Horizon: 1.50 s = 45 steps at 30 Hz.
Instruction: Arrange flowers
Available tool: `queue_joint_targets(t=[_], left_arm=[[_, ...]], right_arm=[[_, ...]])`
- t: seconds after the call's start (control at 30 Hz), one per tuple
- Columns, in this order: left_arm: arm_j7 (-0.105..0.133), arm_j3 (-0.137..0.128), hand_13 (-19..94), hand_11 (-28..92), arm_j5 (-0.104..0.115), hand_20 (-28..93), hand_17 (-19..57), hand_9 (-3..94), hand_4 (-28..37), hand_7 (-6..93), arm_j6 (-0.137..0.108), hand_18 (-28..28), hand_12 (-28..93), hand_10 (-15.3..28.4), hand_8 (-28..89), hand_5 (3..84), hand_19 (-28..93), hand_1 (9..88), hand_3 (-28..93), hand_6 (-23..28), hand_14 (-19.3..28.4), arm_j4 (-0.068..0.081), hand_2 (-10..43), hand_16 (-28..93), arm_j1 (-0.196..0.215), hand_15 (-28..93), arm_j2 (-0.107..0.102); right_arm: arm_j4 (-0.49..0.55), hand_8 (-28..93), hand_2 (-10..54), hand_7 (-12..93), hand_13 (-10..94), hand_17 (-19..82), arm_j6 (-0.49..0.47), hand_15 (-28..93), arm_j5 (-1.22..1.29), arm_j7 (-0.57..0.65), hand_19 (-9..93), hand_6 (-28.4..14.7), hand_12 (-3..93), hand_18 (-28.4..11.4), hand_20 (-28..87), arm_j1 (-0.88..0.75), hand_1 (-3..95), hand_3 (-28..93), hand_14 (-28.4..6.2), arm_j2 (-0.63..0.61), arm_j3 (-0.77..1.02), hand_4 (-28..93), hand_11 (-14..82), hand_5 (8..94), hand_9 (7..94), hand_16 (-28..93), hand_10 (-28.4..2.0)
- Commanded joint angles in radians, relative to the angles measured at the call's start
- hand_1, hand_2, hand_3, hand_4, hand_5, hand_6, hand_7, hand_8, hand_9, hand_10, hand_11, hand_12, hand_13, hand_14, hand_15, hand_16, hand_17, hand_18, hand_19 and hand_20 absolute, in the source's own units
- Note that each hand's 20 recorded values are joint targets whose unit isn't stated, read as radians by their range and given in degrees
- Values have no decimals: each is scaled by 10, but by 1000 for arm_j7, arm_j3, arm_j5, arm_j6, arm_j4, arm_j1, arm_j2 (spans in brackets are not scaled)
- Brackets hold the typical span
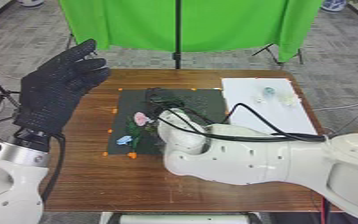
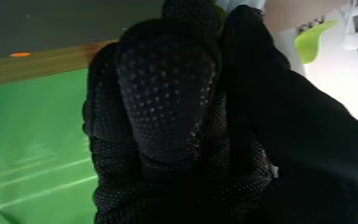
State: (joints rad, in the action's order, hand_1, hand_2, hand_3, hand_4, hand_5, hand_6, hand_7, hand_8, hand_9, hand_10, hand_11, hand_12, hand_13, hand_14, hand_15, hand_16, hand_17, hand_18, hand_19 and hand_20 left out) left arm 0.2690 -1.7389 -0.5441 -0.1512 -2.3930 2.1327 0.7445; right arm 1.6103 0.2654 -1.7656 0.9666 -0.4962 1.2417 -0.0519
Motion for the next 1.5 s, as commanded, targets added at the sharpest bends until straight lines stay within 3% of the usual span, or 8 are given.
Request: queue_joint_targets(t=[0.03,0.3,0.43,0.6,0.77,0.93,1.2,1.5], left_arm=[[-11,27,235,301,0,248,-101,340,-221,155,21,248,121,218,-100,378,545,241,772,100,284,19,72,-89,-37,521,6],[-77,73,235,301,-8,249,-101,341,-222,155,11,248,120,219,-100,379,546,241,773,100,284,42,72,-90,-136,520,34],[-91,86,235,301,-12,249,-101,340,-222,156,1,248,120,219,-100,379,546,242,773,100,284,48,73,-90,-167,521,39],[-88,87,235,302,-13,249,-101,341,-222,156,3,248,120,219,-101,379,546,242,772,100,284,50,73,-90,-173,521,39],[-47,64,235,303,-9,249,-101,341,-222,157,17,248,119,219,-101,379,546,243,773,100,284,40,74,-90,-117,521,31],[-26,64,235,304,-7,249,-101,340,-221,157,20,248,119,219,-101,379,546,242,773,100,284,40,74,-90,-107,521,20],[-17,45,234,303,-7,248,-101,340,-220,157,26,248,119,220,-101,379,546,242,773,100,284,32,74,-90,-68,522,22],[-3,30,235,303,-7,248,-101,340,-220,157,34,248,119,220,-101,379,546,242,775,100,284,27,73,-90,-33,523,23]], right_arm=[[2,0,-95,180,929,536,11,505,-2,2,932,32,260,-140,-4,33,565,676,-15,21,-18,-283,139,813,937,224,-64],[-20,-9,-95,159,911,519,-34,508,-14,-51,932,32,269,-142,-19,8,555,667,-20,14,38,-283,64,796,930,216,-59],[-27,-12,-95,156,908,515,-85,506,-20,-70,932,34,266,-142,-23,-11,550,666,-22,12,75,-283,55,790,925,215,-57],[-26,-17,-95,151,903,507,-130,505,-4,-82,932,33,262,-146,-25,-23,543,665,-23,8,94,-283,61,783,923,214,-59],[-10,-24,-95,147,898,497,-106,508,30,-70,932,34,256,-150,-25,11,541,661,-25,7,31,-283,70,768,918,215,-62],[-6,-30,-95,146,892,493,-134,512,42,-69,932,36,248,-150,-26,27,532,665,-26,7,11,-283,73,751,906,213,-62],[-1,-43,-95,150,884,483,-124,517,53,-53,932,38,239,-156,-23,30,511,688,-29,4,-7,-283,88,720,897,209,-69],[0,-61,-95,155,874,460,-112,558,30,-19,932,33,231,-171,33,46,477,721,-29,8,-46,-283,200,695,904,208,-87]])
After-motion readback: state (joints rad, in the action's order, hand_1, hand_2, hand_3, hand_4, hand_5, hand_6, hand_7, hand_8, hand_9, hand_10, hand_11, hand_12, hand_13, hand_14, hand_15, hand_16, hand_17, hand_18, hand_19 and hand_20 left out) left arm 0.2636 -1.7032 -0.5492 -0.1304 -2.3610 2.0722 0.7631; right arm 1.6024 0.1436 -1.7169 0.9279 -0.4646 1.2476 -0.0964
